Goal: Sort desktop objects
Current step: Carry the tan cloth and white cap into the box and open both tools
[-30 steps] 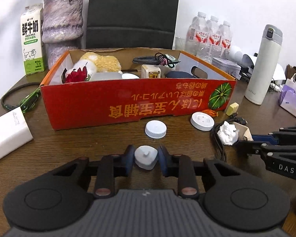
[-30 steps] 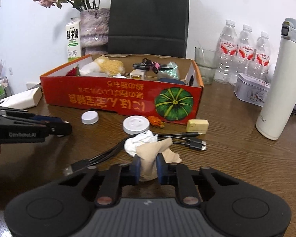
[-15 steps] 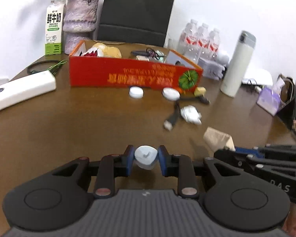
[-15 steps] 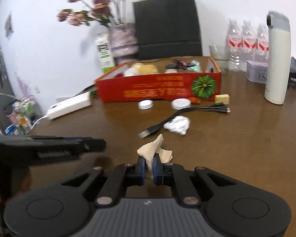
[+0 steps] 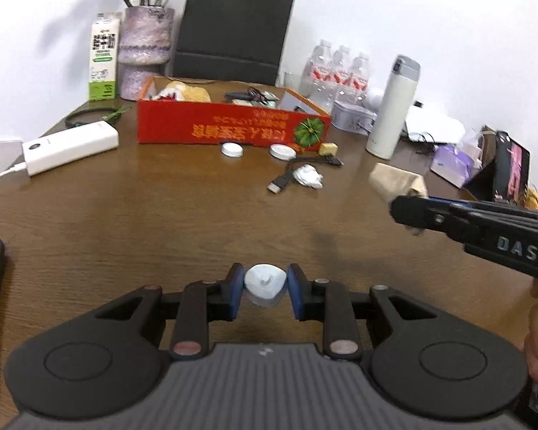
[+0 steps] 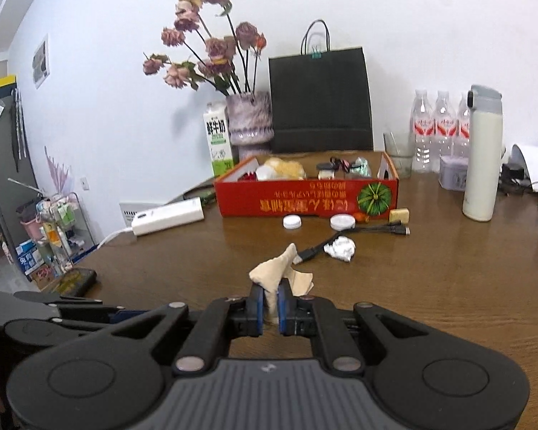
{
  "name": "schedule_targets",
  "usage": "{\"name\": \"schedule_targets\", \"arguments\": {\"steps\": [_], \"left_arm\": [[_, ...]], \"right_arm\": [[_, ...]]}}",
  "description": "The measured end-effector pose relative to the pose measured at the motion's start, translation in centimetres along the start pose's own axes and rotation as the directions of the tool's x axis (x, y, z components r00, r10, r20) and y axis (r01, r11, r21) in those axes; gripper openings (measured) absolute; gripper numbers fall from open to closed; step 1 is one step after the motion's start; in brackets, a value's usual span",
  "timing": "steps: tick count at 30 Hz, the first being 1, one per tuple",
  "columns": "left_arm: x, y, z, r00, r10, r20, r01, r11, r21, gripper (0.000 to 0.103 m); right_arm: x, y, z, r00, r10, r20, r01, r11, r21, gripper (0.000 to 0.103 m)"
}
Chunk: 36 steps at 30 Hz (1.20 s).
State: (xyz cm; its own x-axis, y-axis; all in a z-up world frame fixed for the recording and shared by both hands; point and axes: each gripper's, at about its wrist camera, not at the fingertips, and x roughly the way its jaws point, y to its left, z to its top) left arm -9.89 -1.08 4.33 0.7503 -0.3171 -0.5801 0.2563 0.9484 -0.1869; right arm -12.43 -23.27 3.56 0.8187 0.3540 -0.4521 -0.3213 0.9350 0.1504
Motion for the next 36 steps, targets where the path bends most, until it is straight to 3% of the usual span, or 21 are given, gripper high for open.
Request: {"name": "schedule_targets", "arguments": {"steps": [4, 10, 15, 19, 23, 27, 29, 31, 33, 36], "left_arm": [[0.0, 1.2, 2.8, 0.999, -0.017, 0.037, 0.018, 1.0, -0.008, 0.027], [3.0, 3.3, 12.0, 0.992, -0.011, 0.123, 0.004, 0.998, 0.056, 0.027], [9.6, 5.3, 21.4, 0.99, 0.018, 0.137, -0.029, 0.996, 0.081, 0.027], [17.5, 7.5, 26.8, 0.997, 0.042, 0.06, -0.046, 0.997, 0.057, 0.027], [26.1, 9.3, 28.6, 0.99, 0.13, -0.046, -0.128, 0.99, 0.053, 0.027], [31.0, 11.4, 28.8, 0.984, 0.099, -0.149, -0.1, 0.995, 0.003, 0.029], [31.9, 11.7, 28.8, 0.978, 0.133, -0.159, -0.132, 0.991, 0.012, 0.029], [32.1, 12.2, 29.0, 0.979, 0.133, -0.156, -0.133, 0.991, 0.016, 0.032], [31.6, 12.4, 29.1, 0.978, 0.138, -0.154, -0.135, 0.99, 0.026, 0.035], [29.8, 12.7, 29.6, 0.98, 0.154, -0.123, -0.15, 0.988, 0.04, 0.043]], "right_arm": [[-0.4, -0.1, 1.6, 0.999, 0.005, 0.033, -0.005, 1.0, -0.018, 0.007], [2.4, -2.3, 7.6, 0.994, -0.024, 0.108, 0.029, 0.998, -0.046, 0.007], [9.5, -5.1, 14.7, 0.996, 0.0, 0.089, 0.004, 0.999, -0.052, 0.007], [18.7, -7.7, 19.6, 0.997, 0.062, -0.038, -0.062, 0.998, 0.003, 0.007], [27.7, -9.9, 22.0, 0.978, 0.132, -0.16, -0.111, 0.985, 0.135, 0.007], [35.2, -10.9, 23.3, 0.957, 0.171, -0.235, -0.123, 0.971, 0.205, 0.007], [38.1, -11.0, 23.1, 0.946, 0.183, -0.267, -0.118, 0.964, 0.24, 0.009], [40.8, -11.1, 22.9, 0.941, 0.151, -0.302, -0.074, 0.965, 0.251, 0.022], [42.7, -11.1, 22.6, 0.931, 0.117, -0.346, -0.027, 0.967, 0.254, 0.025], [42.5, -11.0, 22.8, 0.941, 0.075, -0.33, 0.001, 0.975, 0.223, 0.035]]}}
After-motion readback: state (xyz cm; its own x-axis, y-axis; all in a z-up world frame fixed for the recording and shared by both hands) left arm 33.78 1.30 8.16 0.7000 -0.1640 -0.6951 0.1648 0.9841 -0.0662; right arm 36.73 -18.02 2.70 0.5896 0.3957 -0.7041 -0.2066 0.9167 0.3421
